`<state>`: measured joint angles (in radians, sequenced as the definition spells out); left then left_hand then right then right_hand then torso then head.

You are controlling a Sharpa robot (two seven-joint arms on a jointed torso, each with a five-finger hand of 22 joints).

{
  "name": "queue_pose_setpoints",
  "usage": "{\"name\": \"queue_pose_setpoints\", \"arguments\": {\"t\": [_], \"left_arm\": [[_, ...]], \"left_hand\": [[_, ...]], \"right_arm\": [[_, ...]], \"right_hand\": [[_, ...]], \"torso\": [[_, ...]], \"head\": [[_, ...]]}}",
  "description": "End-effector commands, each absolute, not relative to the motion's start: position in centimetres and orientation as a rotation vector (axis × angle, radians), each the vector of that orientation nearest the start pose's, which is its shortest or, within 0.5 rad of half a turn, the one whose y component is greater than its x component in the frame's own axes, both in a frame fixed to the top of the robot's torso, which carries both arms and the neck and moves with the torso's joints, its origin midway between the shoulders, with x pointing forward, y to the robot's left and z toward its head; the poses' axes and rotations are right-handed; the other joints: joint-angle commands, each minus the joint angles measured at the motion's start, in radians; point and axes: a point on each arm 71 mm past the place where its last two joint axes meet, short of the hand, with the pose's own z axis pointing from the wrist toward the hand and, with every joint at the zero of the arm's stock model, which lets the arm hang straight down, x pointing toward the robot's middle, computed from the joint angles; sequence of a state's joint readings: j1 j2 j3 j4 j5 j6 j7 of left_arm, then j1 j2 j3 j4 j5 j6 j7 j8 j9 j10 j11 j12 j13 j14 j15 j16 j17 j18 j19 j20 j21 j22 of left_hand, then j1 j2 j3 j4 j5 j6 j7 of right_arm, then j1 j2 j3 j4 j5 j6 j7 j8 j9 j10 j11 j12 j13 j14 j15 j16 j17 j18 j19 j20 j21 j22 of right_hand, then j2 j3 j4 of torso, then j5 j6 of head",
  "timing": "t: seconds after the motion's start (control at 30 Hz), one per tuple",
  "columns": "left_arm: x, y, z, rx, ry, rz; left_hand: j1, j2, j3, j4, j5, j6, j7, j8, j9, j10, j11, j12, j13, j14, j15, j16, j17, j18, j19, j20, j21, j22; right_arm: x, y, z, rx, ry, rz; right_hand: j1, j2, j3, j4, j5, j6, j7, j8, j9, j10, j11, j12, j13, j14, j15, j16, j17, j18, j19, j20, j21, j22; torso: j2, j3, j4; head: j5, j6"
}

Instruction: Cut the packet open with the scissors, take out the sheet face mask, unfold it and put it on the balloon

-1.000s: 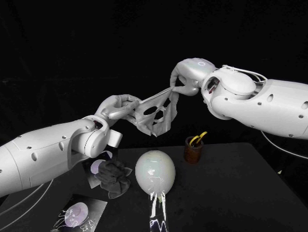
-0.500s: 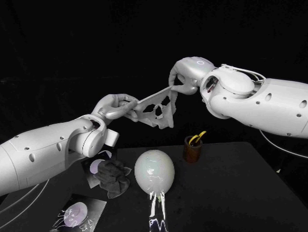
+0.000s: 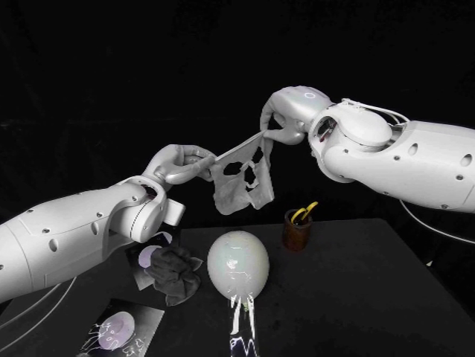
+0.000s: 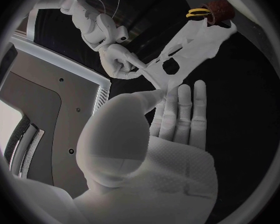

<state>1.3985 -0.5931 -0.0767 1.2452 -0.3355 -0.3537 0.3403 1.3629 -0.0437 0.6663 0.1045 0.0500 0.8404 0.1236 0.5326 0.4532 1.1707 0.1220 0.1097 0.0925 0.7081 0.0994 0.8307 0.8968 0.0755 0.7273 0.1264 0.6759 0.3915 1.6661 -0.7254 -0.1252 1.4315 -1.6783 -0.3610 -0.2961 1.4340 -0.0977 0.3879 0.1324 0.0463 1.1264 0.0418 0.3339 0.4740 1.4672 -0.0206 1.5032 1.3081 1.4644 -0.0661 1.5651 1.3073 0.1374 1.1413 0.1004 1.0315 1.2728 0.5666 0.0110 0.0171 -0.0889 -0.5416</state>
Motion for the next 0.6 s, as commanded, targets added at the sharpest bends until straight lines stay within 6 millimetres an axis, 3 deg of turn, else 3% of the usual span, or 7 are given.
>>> {"name": "queue_pose_setpoints", "arguments": {"t": [0.03,0.07,0.17,0.27,0.6], "left_arm": [[56.1,15.6,-9.1,-0.611,1.314,-1.386],[56.2,15.6,-9.1,-0.613,1.309,-1.386],[56.3,15.7,-9.0,-0.618,1.297,-1.385],[56.4,15.8,-8.9,-0.624,1.286,-1.387],[56.3,16.5,-7.9,-0.628,1.3,-1.408]], "left_hand": [[0.01,0.005,0.004,-0.007,0.002,0.024,0.03,-0.005,0.085,-0.087,0.034,0.007,0.012,-0.187,0.05,-0.029,-0.008,-0.015,-0.128,0.056,-0.073,-0.027],[0.012,0.01,-0.009,-0.013,0.002,0.019,0.038,-0.006,0.091,-0.114,0.043,0.036,0.032,-0.23,0.06,0.002,-0.001,-0.007,-0.138,0.075,-0.083,-0.029],[0.015,0.017,-0.031,-0.022,-0.001,0.026,0.029,-0.01,0.096,-0.166,0.045,0.102,0.077,-0.272,0.068,0.064,0.007,0.009,-0.133,0.071,-0.073,-0.018],[0.018,0.018,-0.035,-0.028,-0.001,0.025,0.033,-0.017,0.098,-0.214,0.048,0.156,0.114,-0.295,0.065,0.096,-0.002,0.01,-0.139,0.076,-0.067,-0.009],[0.023,0.024,-0.025,-0.038,-0.001,0.027,0.046,-0.031,0.102,-0.246,0.03,0.279,0.179,-0.277,0.047,0.147,-0.049,0.014,-0.136,0.083,-0.039,0.017]], "right_arm": [[53.8,-17.4,3.0,-0.337,1.176,0.309],[53.8,-17.4,3.0,-0.338,1.178,0.308],[53.8,-17.4,2.9,-0.34,1.186,0.309],[53.8,-17.4,2.8,-0.344,1.2,0.307],[53.4,-18.3,1.6,-0.329,1.261,0.315]], "right_hand": [[0.0,0.01,0.006,-0.001,0.002,0.007,0.002,0.005,0.008,0.089,-0.006,0.005,0.225,0.106,-0.006,0.006,0.263,-0.011,0.004,0.0,0.004,0.001],[0.0,0.01,0.006,-0.001,0.002,0.007,0.002,0.005,0.008,0.089,-0.006,0.005,0.225,0.106,-0.006,0.006,0.263,-0.011,0.004,0.0,0.004,0.001],[0.0,0.01,0.006,-0.001,0.002,0.007,0.002,0.005,0.008,0.089,-0.006,0.005,0.225,0.106,-0.006,0.006,0.263,-0.011,0.004,0.0,0.004,0.001],[0.0,0.01,0.007,-0.001,0.002,0.007,0.002,0.005,0.008,0.089,-0.006,0.005,0.224,0.106,-0.006,0.006,0.263,-0.011,0.003,0.0,0.002,0.0],[0.0,0.009,0.007,0.0,0.002,0.007,0.002,0.005,0.008,0.088,-0.006,0.003,0.223,0.106,-0.006,0.006,0.263,-0.01,0.001,0.0,-0.001,-0.002]], "torso": [[0.0,-0.0002,0.0],[0.0,-0.0002,-0.0003],[0.001,0.0002,0.0001],[0.001,0.0001,0.0006],[-0.002,0.0008,0.0027]], "head": [[-0.001,-0.001],[0.0,-0.001],[-0.002,-0.001],[-0.011,-0.002],[-0.014,-0.005]]}}
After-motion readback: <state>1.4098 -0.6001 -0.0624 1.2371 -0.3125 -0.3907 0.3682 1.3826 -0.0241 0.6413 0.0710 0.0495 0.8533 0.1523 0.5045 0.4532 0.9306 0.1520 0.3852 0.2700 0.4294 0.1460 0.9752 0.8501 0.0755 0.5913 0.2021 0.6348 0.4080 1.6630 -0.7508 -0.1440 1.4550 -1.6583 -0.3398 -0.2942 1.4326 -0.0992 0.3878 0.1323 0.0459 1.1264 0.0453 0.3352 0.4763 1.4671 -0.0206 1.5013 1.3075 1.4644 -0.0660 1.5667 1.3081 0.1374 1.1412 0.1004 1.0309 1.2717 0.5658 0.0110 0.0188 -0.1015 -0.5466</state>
